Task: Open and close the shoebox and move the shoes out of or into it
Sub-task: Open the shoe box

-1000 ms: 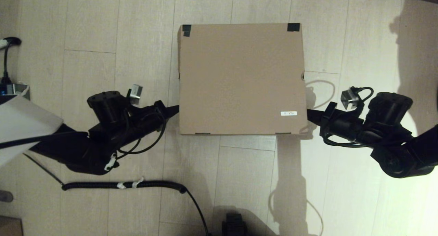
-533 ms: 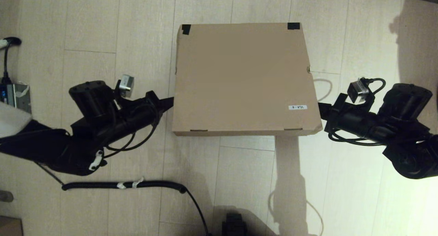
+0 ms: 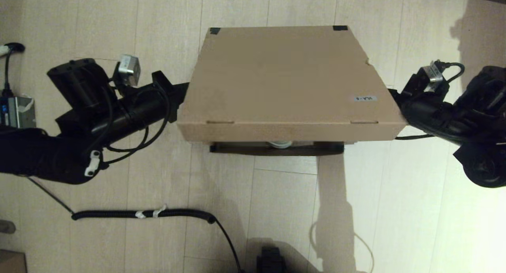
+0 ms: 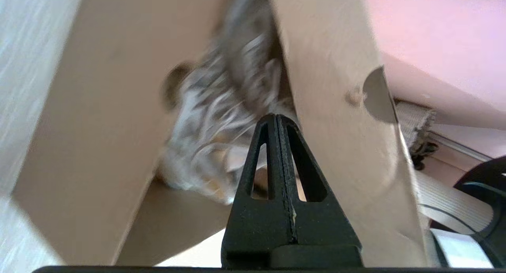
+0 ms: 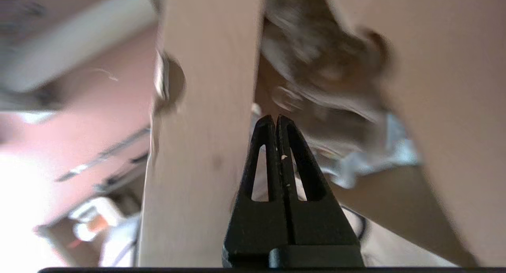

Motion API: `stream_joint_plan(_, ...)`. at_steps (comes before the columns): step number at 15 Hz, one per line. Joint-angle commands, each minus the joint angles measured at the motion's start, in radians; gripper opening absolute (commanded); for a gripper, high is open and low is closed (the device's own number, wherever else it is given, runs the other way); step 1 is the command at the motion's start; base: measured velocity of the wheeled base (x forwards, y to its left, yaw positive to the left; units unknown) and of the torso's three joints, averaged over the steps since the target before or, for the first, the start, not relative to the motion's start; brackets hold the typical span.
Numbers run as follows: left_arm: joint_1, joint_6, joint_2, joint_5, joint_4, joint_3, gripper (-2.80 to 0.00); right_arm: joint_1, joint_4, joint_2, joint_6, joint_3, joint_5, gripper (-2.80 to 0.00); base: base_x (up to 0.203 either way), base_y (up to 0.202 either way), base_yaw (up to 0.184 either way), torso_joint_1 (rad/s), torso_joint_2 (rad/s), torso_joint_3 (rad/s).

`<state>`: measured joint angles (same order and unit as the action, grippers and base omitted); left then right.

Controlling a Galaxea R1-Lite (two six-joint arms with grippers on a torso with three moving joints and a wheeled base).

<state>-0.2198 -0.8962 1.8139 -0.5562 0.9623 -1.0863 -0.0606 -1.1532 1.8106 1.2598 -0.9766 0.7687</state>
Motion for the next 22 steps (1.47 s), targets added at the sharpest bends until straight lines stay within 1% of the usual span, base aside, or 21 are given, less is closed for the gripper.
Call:
stream_joint_plan(1,-0.004,-0.006,-0.014,-0.004,-0.005,-0.046,-2.80,-0.001,-0.008,-0.007,0.046,-0.052,0.004,-2.80,0.000,0.000,0.000,0.000,0.00,0.000)
stream_joint_plan(5,-0.012,-0.006,0.030,-0.002,-0.042,-0.182,-2.80,-0.001,-0.008,0.030,0.186,-0.216,0.002,-2.80,0.000,0.000,0.000,0.000,0.00,0.000)
stream_joint_plan(7,-0.012,-0.006,0.070,0.000,-0.047,-0.267,-2.80,-0.001,-0.006,0.073,0.283,-0.326,-0.004,-2.80,0.000,0.000,0.000,0.000,0.00,0.000)
stream_joint_plan(8,-0.012,-0.006,0.088,0.002,-0.049,-0.300,-2.80,-0.001,-0.004,0.102,0.318,-0.387,-0.005,-2.80,0.000,0.000,0.000,0.000,0.00,0.000)
stream_joint_plan(9,-0.012,-0.005,0.093,0.013,-0.050,-0.310,-2.80,-0.001,0.012,0.137,0.341,-0.459,-0.007,-2.80,0.000,0.000,0.000,0.000,0.00,0.000)
stream_joint_plan(13,-0.012,-0.003,0.079,0.033,-0.048,-0.265,-2.80,-0.001,0.116,0.293,0.363,-0.717,-0.014,-2.80,0.000,0.000,0.000,0.000,0.00,0.000)
stream_joint_plan(16,-0.012,-0.001,0.074,0.033,-0.048,-0.242,-2.80,0.007,0.162,0.367,0.363,-0.823,-0.014,-2.80,0.000,0.000,0.000,0.000,0.00,0.000)
stream_joint_plan(19,-0.012,0.001,0.068,0.033,-0.048,-0.222,-2.80,0.021,0.239,0.431,0.364,-0.974,-0.014,-2.80,0.000,0.000,0.000,0.000,0.00,0.000)
stream_joint_plan(21,-0.009,0.009,0.083,0.034,-0.046,-0.211,-2.80,0.029,0.251,0.414,0.365,-0.966,-0.012,-2.80,0.000,0.000,0.000,0.000,0.00,0.000)
stream_joint_plan(22,-0.009,0.031,0.088,0.035,-0.045,-0.200,-2.80,0.037,0.251,0.380,0.366,-0.942,-0.010,-2.80,0.000,0.000,0.000,0.000,0.00,0.000)
